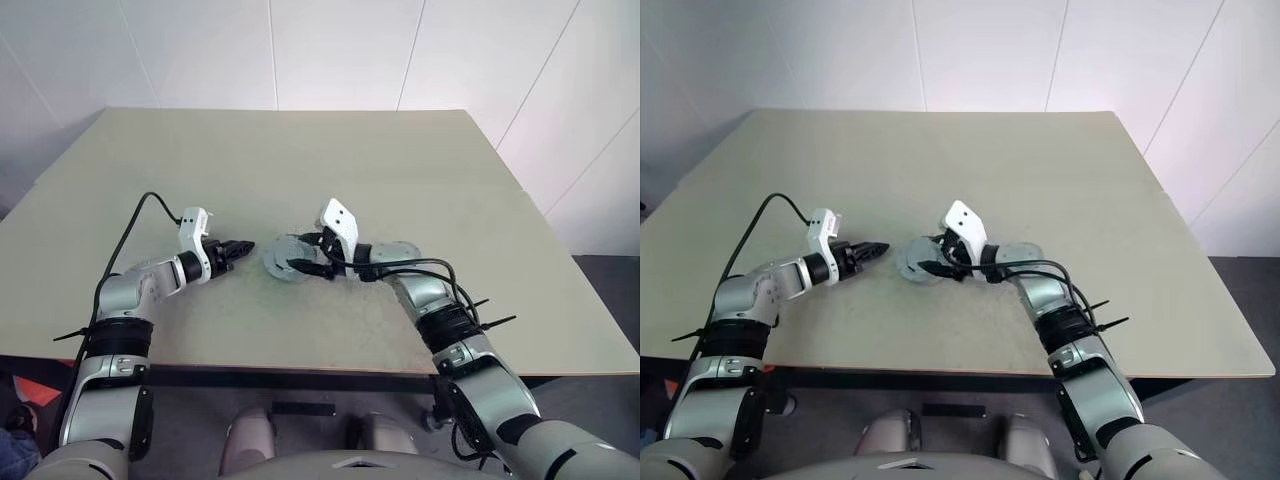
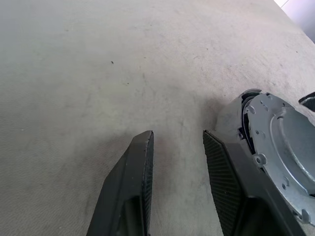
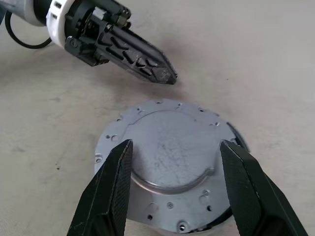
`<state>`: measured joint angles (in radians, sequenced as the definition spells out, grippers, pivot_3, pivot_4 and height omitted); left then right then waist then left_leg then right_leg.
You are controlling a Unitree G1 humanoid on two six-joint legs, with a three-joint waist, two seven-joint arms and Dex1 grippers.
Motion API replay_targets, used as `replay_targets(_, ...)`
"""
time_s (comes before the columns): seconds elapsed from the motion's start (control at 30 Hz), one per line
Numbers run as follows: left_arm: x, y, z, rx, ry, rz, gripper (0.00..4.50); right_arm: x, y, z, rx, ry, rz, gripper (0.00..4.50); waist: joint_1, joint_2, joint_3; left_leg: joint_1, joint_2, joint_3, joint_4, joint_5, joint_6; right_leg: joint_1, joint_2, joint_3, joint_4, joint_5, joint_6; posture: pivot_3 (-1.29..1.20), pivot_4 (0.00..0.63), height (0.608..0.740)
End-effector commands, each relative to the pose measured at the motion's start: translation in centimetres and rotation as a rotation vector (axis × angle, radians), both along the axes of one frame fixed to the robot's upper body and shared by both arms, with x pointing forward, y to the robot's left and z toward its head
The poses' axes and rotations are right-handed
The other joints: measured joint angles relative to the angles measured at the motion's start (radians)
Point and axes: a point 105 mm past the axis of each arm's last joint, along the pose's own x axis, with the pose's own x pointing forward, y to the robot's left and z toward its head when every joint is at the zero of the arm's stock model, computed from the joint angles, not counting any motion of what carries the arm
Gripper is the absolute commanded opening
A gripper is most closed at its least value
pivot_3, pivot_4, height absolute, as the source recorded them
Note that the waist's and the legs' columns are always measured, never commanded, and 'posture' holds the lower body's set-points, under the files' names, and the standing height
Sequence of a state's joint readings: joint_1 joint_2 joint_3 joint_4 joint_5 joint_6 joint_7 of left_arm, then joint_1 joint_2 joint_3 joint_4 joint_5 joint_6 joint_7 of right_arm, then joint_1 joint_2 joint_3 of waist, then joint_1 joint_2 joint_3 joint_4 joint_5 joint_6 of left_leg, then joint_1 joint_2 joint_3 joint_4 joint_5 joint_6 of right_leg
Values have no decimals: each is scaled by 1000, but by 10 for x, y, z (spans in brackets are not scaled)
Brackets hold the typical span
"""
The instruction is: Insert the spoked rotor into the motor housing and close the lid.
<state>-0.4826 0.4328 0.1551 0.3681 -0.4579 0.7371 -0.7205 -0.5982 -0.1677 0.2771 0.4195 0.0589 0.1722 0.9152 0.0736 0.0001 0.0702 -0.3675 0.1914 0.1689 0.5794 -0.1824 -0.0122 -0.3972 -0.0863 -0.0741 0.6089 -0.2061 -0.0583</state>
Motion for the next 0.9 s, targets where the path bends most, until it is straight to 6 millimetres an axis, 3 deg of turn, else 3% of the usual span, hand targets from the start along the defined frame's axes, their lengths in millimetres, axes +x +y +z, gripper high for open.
replay_targets(0.03, 4, 5, 13, 7, -55, 3, 1737, -4, 8, 12, 22, -32, 34, 3116, 0, 0, 0, 0, 0, 0, 0, 0, 0, 0, 0, 0, 0, 0, 0, 0, 0, 740)
replay_targets(0.47, 2, 5, 12, 10, -53, 6, 1737, 3, 8, 0, -8, 8, -16, 3116, -2, 0, 0, 2, 0, 0, 0, 0, 0, 2, 0, 0, 1, 0, 0, 0, 0, 740)
replay_targets(0.57, 2, 4, 11, 10, -52, 6, 1737, 4, 7, 0, -8, 10, -17, 3736, -2, 0, 0, 4, 0, 0, 0, 0, 0, 3, 0, 0, 1, 0, 0, 0, 0, 740)
replay_targets(0.63, 2, 4, 11, 10, -53, 6, 1737, 5, 6, 1, -12, -7, -21, 4426, -2, 0, 0, 4, 0, 0, 0, 0, 0, 3, 0, 0, 1, 0, 0, 0, 0, 740)
replay_targets(0.9, 2, 5, 11, 12, -52, 8, 1737, 5, 7, 0, -20, -21, -16, 4473, -1, 0, 0, 3, 0, -1, 0, 0, 0, 3, 0, 0, 1, 0, 0, 0, 0, 740)
